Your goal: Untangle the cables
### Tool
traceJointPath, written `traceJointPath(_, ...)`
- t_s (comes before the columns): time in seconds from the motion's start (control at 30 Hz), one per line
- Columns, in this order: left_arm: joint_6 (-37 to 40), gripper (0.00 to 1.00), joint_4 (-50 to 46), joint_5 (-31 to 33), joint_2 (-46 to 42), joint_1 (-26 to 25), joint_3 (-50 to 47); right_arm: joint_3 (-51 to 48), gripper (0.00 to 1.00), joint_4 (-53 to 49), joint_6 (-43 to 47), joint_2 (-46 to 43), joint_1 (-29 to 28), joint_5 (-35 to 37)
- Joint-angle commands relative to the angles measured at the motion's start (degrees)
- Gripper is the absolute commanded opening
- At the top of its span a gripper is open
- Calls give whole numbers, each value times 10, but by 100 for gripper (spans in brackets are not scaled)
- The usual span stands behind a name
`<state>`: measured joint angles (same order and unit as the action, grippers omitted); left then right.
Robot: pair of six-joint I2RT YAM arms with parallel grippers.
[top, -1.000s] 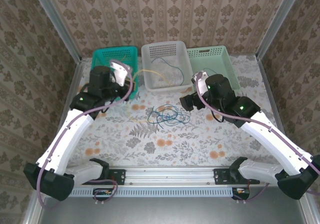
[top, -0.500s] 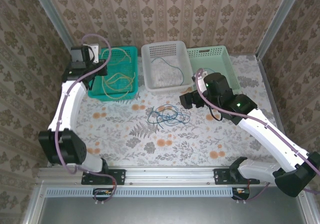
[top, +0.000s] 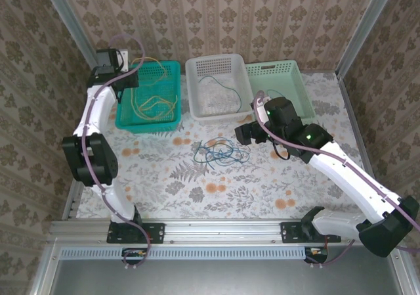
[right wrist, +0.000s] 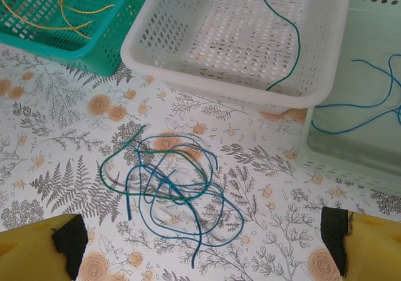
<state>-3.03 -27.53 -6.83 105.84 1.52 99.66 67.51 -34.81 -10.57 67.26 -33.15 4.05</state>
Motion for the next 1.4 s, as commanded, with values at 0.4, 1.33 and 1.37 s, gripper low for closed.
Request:
traceJointPath(0.4,-44,100,12,13,-136,-37,-145,24,78,-63,-28,119,9,-43)
traceJointPath(1.33,-171,100,65,125,-529,-309,-596,66,53,30,-215,388,-34,-200)
traceJointPath(1.37,-170,100,67,125,-529,-310,-597,68,52,33,-215,391,-36,-196)
